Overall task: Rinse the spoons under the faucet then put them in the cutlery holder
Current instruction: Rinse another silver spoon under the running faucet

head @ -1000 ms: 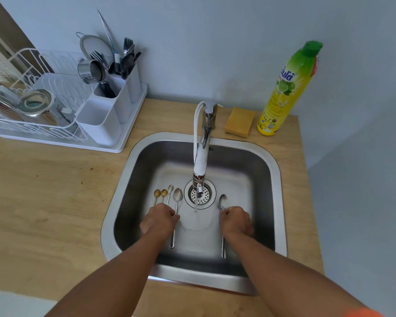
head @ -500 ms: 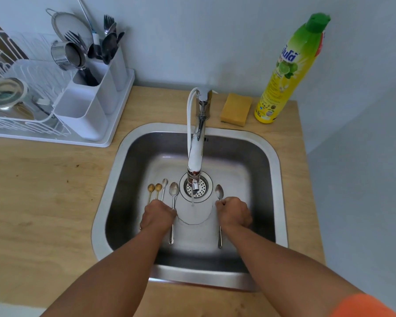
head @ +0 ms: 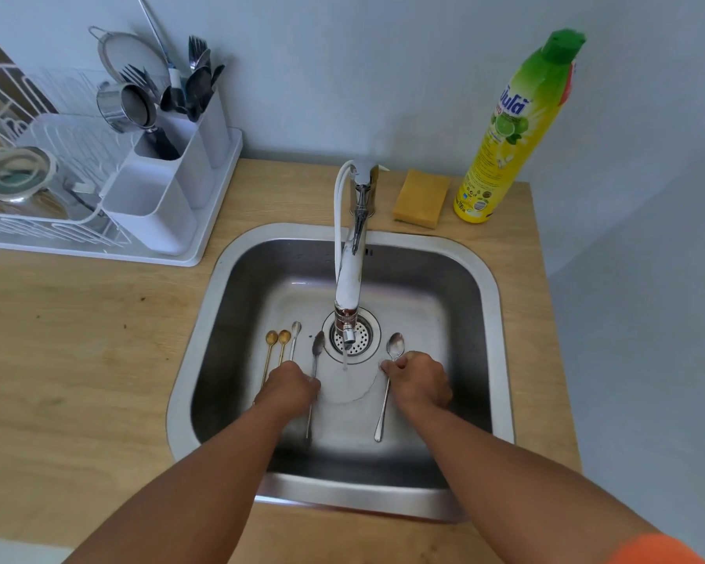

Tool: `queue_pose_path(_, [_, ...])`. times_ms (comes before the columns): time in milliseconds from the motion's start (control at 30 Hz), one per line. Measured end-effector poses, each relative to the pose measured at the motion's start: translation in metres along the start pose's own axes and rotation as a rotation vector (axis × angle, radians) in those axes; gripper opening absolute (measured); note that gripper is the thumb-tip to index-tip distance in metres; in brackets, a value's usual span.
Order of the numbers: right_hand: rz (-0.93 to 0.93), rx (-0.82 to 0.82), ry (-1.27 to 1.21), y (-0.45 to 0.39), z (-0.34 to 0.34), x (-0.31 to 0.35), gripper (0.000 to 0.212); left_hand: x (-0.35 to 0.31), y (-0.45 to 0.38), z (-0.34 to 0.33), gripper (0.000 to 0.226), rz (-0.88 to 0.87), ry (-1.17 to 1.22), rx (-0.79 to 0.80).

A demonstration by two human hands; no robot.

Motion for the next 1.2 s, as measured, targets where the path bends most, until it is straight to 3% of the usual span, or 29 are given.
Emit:
queue_pose_path(167, [0.086,-0.022,-0.085,0.021,0.007,0.011,0.033,-0.006,0.016,-0.015,0.024,0.017,0.371,0.14])
queue_pose_path(367, [0.156,0.455,-0.527,0.042,-0.025,0.044,0.018,-0.024,0.05,-0.036,0.024,-0.006,0.582,0.333])
queue_pose_path(600, [0.136,0.559,-0.539,0.05,-0.024,0.051,0.014,-0.034,0.066,-0.043,0.023,-0.091,0.613,0.409])
queue_pose_path(733, [0.177,0.508,-0.467,0.05,-0.017,0.051,0.014,-0.036,0.054,-0.016,0.025,-0.129,0.554,0.169])
queue_pose_path(900, [0.25,0.479,-0.399,0.053,-0.01,0.049,0.017,-0.061,0.05,0.016,0.019,-0.305,0.488,-0.16])
queue_pose_path(1067, [0.28,0.475,-0.368,0.056,-0.006,0.048,0.018,-0.075,0.049,0.022,0.015,-0.364,0.507,-0.274])
queue_pose_path(1200, [0.264,0.472,-0.387,0.056,-0.001,0.046,0.017,-0.067,0.045,0.015,0.022,-0.271,0.552,-0.249])
Point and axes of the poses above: each hand's wrist, its own y-axis away from the middle knuckle, its own z-axis out of the back of the hand, x = y × z, the point moved 9 cm from there along -y, towards the middle knuckle, and after that the axes turned 6 degrees about -z, right-handed, at the moved point
